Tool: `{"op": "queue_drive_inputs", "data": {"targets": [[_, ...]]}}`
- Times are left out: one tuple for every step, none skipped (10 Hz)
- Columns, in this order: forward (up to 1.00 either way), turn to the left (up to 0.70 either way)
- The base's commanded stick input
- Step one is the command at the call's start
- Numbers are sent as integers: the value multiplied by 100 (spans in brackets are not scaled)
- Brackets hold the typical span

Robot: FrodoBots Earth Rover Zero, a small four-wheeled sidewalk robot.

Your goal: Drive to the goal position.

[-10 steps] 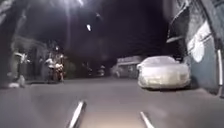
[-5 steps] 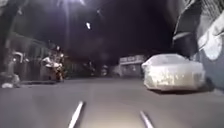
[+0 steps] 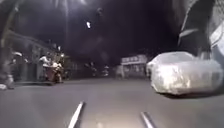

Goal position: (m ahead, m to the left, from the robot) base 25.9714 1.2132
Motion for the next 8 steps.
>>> {"op": "queue_drive_inputs", "data": {"targets": [[100,2],[100,2],[100,2],[100,2],[100,2],[100,2],[100,2],[100,2]]}}
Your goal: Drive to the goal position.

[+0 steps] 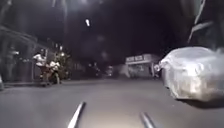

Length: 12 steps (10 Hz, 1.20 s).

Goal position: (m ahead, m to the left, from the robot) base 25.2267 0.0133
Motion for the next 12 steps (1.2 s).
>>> {"op": "queue_drive_inputs", "data": {"targets": [[100,2],[100,2],[100,2],[100,2],[100,2],[100,2],[100,2],[100,2],[100,2],[100,2],[100,2],[100,2]]}}
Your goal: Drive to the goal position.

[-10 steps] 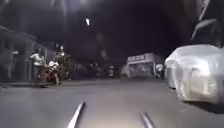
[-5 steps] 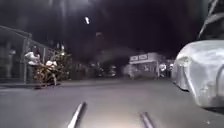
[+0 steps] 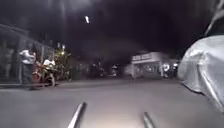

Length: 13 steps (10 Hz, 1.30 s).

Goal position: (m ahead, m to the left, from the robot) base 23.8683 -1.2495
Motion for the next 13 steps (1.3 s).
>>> {"op": "queue_drive_inputs", "data": {"targets": [[100,2],[100,2],[100,2],[100,2],[100,-17],[100,-29],[100,2],[100,2],[100,-4],[100,-23],[100,-31],[100,2],[100,2]]}}
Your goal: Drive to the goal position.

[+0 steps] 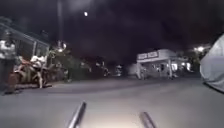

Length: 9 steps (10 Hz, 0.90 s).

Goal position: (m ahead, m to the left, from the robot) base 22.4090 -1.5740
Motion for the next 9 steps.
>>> {"op": "queue_drive_inputs", "data": {"targets": [[100,2],[100,2],[100,2],[100,2],[100,2],[100,2],[100,2],[100,1],[100,-38]]}}
